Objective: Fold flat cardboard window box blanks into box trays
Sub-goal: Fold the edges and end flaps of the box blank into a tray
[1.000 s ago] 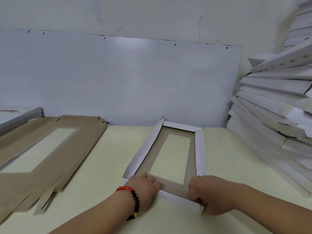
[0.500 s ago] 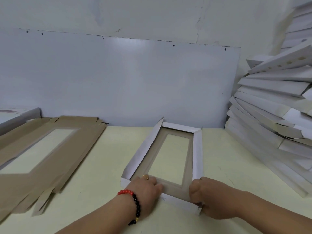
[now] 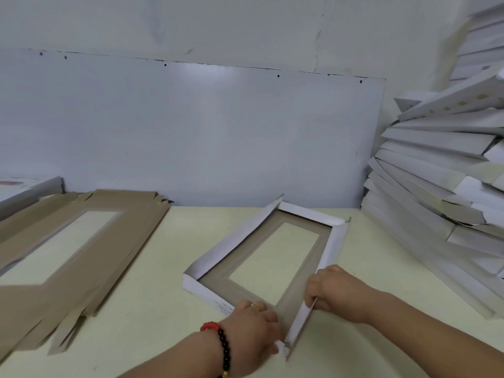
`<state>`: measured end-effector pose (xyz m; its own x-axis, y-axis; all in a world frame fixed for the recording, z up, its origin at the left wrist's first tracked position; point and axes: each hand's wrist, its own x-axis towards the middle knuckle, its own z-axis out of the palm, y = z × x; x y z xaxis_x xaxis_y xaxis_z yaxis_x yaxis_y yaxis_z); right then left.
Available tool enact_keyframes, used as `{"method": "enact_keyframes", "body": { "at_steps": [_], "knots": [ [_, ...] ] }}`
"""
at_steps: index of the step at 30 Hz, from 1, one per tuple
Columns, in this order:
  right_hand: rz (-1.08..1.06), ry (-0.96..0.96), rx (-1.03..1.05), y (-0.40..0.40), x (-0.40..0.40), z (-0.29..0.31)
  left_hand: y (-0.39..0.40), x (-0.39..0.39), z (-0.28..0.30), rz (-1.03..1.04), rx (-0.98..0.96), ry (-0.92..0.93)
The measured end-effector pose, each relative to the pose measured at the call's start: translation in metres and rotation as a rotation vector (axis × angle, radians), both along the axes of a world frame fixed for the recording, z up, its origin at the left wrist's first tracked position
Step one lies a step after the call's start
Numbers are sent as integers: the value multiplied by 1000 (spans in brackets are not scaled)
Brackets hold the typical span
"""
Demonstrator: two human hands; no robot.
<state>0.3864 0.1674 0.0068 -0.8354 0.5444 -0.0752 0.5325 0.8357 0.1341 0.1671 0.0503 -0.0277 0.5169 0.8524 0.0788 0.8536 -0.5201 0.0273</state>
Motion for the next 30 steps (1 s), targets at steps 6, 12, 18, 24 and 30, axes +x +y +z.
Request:
{"method": "enact_keyframes", "body": {
  "at_steps": [6, 12, 18, 24, 30],
  "knots": [
    [49, -77, 100, -2, -29, -20, -9, -9, 2, 189, 24, 14],
    [12, -26, 76, -7, -22, -24, -3, -46, 11, 333, -3, 237],
    [-241, -58, 79, 6, 18, -17, 19, -115, 20, 608, 23, 321],
    [-402, -22, 68, 3, 31, -19, 43, -125, 26, 760, 73, 419],
    [-442, -46, 34, -22, -5, -22, 57, -12, 9, 497, 26, 78]
  ]
}}
